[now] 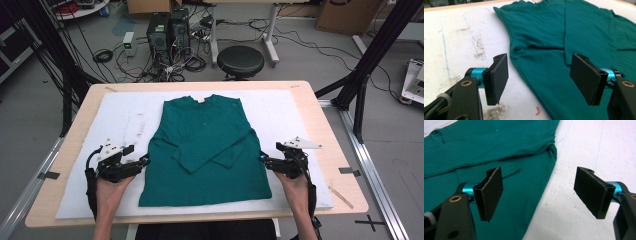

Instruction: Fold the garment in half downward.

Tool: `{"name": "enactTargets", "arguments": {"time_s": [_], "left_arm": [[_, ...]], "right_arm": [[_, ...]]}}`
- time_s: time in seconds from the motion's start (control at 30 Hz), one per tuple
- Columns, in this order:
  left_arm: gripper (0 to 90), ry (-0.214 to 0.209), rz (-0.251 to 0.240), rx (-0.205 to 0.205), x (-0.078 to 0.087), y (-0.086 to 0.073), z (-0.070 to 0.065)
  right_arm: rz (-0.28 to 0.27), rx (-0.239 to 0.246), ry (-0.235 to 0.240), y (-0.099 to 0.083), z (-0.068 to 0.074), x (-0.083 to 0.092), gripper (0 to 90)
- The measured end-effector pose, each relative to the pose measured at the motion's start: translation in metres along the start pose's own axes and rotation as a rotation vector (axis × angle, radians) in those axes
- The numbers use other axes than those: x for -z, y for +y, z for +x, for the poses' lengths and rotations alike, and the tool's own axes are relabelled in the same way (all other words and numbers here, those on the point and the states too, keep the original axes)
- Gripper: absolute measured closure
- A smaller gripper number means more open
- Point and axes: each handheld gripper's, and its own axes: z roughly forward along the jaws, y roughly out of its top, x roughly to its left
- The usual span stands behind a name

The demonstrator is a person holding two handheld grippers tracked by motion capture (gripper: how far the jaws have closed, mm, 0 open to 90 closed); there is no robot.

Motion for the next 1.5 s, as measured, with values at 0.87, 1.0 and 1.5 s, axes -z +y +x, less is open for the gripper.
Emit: {"name": "enactTargets", "arguments": {"time_s": [0.87, 1.0, 1.5], "left_arm": [[49.8, 0.081, 0.245, 0.056, -0.034, -0.008, -0.017], [55.6, 0.104, 0.245, 0.041, -0.035, -0.009, -0.02], [85.9, 0.042, 0.237, 0.059, -0.033, -0.01, -0.017]], "right_arm": [[0.134, -0.003, -0.038, -0.006, 0.001, -0.015, 41.9], [0.172, 0.016, -0.046, -0.006, 0.005, -0.02, 45.8], [0.248, 0.06, -0.011, -0.008, 0.012, -0.03, 82.6]]}}
